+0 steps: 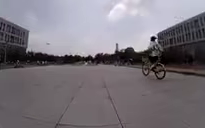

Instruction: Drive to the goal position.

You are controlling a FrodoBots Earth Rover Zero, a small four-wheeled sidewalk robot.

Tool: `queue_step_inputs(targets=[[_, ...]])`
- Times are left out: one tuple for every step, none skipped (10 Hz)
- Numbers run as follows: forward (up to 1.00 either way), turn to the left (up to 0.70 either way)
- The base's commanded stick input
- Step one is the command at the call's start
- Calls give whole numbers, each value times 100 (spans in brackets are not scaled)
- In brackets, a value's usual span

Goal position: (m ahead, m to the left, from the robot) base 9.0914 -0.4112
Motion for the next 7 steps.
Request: queue_step_inputs(targets=[[70, 0], [70, 0], [70, 0], [70, 0], [70, 0], [70, 0], [70, 0]])
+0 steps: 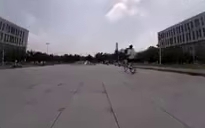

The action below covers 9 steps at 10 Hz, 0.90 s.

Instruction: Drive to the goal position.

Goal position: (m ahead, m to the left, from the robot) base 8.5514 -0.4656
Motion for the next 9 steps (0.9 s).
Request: queue_step_inputs(targets=[[70, 0], [70, 0], [70, 0], [70, 0], [70, 0], [70, 0], [70, 0], [70, 0], [70, 0]])
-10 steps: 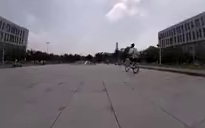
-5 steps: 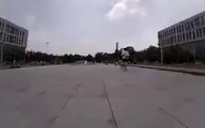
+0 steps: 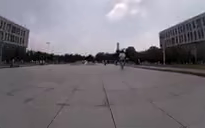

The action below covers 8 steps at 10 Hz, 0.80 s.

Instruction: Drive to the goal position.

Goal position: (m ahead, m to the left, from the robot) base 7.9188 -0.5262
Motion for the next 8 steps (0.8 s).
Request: queue_step_inputs(targets=[[70, 0], [70, 0], [70, 0], [70, 0], [70, 0], [70, 0], [70, 0], [70, 0]])
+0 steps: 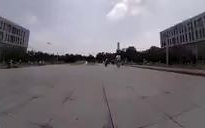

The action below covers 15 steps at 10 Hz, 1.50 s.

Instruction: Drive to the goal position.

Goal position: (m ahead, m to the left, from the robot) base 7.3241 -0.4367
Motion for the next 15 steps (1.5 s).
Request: queue_step_inputs(targets=[[70, 0], [70, 0], [70, 0], [70, 0], [70, 0], [70, 0], [70, 0], [70, 0], [70, 0], [70, 0], [70, 0], [70, 0], [70, 0], [70, 0], [70, 0]])
